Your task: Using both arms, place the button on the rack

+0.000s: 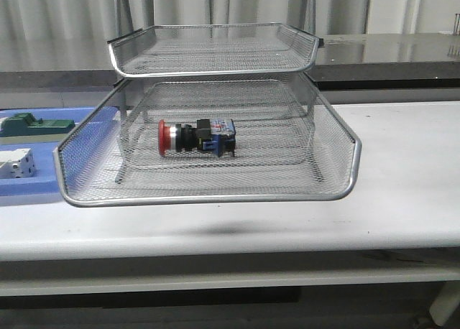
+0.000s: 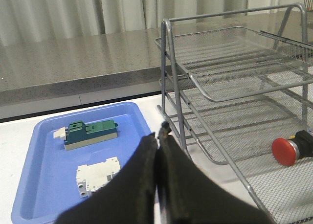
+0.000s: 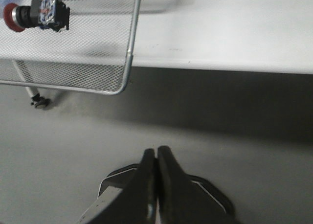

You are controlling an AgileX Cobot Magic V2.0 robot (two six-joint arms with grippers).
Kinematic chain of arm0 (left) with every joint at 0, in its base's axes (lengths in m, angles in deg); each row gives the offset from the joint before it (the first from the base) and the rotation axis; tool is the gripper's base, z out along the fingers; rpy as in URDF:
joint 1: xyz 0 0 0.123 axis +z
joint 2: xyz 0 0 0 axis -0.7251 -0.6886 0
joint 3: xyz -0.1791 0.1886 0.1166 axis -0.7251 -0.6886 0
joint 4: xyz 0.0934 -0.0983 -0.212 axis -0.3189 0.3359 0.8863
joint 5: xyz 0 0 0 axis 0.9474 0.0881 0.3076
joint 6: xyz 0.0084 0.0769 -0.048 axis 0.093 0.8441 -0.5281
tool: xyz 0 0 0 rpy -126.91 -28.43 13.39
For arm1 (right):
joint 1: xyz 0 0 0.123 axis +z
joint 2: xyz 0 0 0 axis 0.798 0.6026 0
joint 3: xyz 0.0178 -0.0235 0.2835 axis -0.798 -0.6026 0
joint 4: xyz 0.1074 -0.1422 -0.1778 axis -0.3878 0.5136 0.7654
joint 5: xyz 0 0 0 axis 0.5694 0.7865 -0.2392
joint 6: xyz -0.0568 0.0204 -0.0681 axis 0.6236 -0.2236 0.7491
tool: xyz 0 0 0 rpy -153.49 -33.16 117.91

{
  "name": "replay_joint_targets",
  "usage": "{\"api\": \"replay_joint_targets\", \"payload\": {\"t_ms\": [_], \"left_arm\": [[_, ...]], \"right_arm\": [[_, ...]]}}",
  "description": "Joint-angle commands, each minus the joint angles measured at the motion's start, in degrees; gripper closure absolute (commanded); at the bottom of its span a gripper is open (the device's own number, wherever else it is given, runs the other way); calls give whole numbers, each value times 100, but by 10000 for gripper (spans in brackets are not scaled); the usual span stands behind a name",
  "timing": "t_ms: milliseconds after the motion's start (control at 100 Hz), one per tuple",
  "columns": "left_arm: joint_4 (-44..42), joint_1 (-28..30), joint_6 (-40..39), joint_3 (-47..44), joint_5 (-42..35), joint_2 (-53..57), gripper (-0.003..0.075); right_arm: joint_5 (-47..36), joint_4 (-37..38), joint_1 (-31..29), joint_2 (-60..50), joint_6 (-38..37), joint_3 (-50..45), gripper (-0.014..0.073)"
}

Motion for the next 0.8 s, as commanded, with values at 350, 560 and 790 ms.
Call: {"api": "replay_joint_targets", "payload": {"t_ms": [350, 560, 790], "left_arm": [[81, 20, -57, 154, -449, -46, 741], [81, 20, -57, 154, -449, -46, 741], [81, 20, -57, 154, -449, -46, 741]], "right_arm": [[-1035, -920, 1003, 1671, 781, 174, 660], [-1378, -930, 1949, 2348, 702, 174, 660], [-2048, -1087, 2649, 2994, 651, 174, 660]]}}
